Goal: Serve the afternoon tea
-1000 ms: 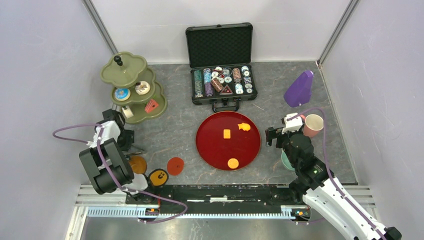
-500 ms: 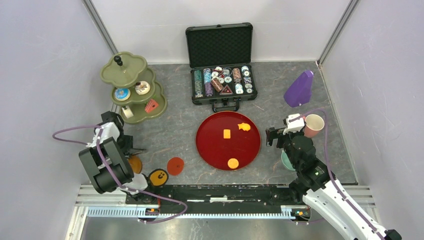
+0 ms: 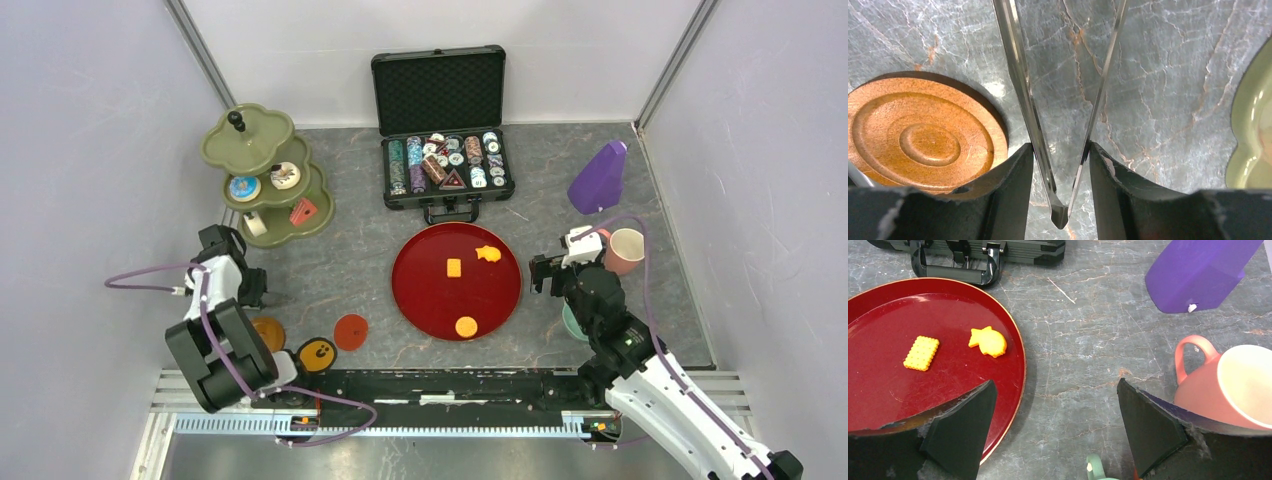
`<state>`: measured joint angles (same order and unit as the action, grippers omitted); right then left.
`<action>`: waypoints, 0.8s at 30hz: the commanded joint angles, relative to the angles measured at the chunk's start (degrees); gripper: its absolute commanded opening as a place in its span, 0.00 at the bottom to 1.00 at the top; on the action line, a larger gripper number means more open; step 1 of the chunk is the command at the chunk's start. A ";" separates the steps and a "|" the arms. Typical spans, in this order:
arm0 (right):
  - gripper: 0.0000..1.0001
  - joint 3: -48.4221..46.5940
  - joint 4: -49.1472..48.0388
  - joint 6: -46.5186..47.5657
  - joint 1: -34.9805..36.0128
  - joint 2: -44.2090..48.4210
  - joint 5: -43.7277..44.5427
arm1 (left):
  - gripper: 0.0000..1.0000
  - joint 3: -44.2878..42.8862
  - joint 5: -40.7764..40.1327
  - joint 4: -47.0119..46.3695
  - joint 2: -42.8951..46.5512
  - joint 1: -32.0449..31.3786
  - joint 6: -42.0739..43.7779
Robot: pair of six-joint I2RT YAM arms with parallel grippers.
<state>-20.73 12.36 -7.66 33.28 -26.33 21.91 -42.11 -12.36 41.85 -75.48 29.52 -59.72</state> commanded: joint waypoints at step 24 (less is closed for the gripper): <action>0.98 -1.08 -1.26 0.05 0.21 -3.39 1.25 | 0.46 -0.25 8.01 10.04 30.10 -6.77 3.70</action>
<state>-20.73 12.58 -7.66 33.28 -29.85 22.11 -39.66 -5.80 49.45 -48.86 24.80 -58.46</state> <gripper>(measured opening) 0.979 0.462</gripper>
